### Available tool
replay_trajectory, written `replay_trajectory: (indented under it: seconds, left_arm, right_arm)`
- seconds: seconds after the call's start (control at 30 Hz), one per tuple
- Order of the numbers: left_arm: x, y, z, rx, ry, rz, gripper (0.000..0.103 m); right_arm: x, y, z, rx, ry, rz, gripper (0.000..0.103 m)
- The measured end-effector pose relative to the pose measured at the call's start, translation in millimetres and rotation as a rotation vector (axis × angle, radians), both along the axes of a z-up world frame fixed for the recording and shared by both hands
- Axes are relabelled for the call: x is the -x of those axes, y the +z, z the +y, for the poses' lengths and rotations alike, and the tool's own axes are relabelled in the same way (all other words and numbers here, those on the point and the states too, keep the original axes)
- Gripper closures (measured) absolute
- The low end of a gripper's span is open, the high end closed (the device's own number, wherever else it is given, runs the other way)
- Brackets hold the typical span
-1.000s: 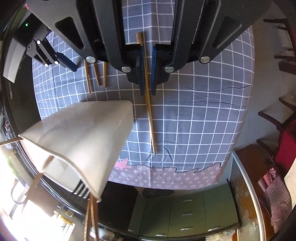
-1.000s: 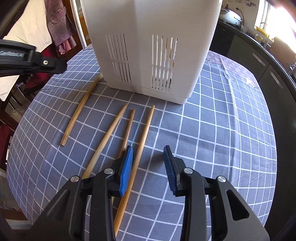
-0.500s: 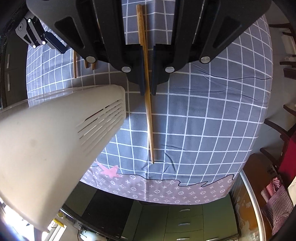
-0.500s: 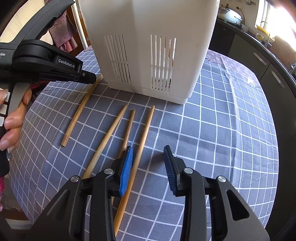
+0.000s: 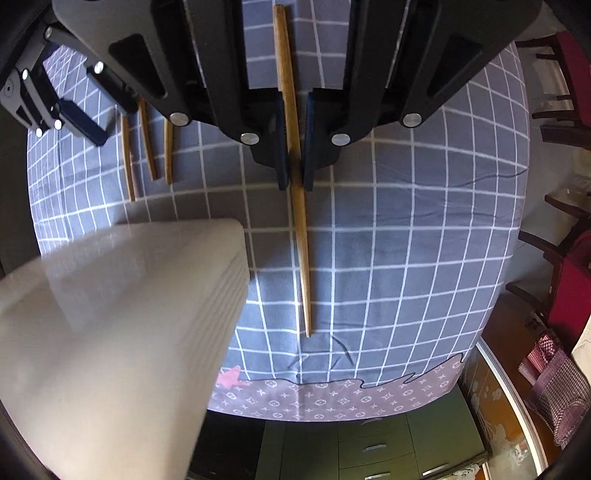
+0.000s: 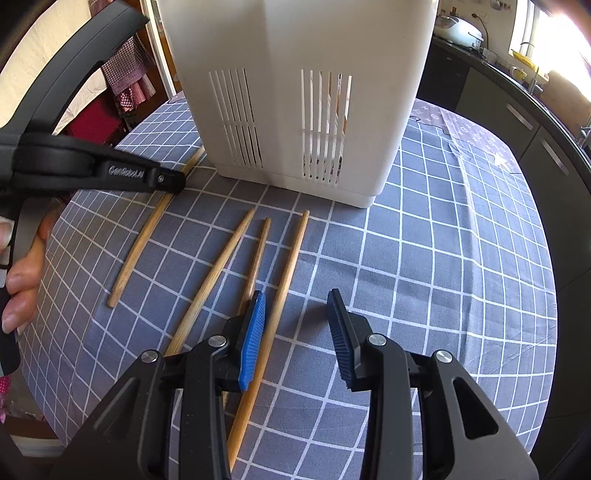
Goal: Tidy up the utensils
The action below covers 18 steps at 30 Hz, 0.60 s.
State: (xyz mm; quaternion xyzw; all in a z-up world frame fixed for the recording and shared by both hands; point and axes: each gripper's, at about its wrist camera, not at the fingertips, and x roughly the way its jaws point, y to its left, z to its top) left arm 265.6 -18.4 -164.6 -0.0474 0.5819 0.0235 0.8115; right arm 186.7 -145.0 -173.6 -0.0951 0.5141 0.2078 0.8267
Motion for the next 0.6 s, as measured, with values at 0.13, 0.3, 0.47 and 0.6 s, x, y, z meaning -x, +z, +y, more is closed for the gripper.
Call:
replay_trajectory:
  seconds: [0.13, 0.3, 0.47, 0.6]
  left_arm:
    - [45, 2, 1, 0.0, -0.047, 0.044, 0.095]
    - [60, 16, 7, 0.057, -0.042, 0.023, 0.094]
    - [29, 14, 10, 0.024, -0.023, 0.021, 0.082]
    - [16, 4, 11, -0.018, -0.026, 0.047, 0.083]
  right_arm:
    - [0, -2, 0, 0.0, 0.003, -0.001, 0.068]
    - [1, -2, 5, 0.006, 0.008, -0.002, 0.064]
    - [1, -4, 7, 0.003, 0.011, 0.003, 0.064]
    - [0, -5, 8, 0.005, 0.012, 0.004, 0.064]
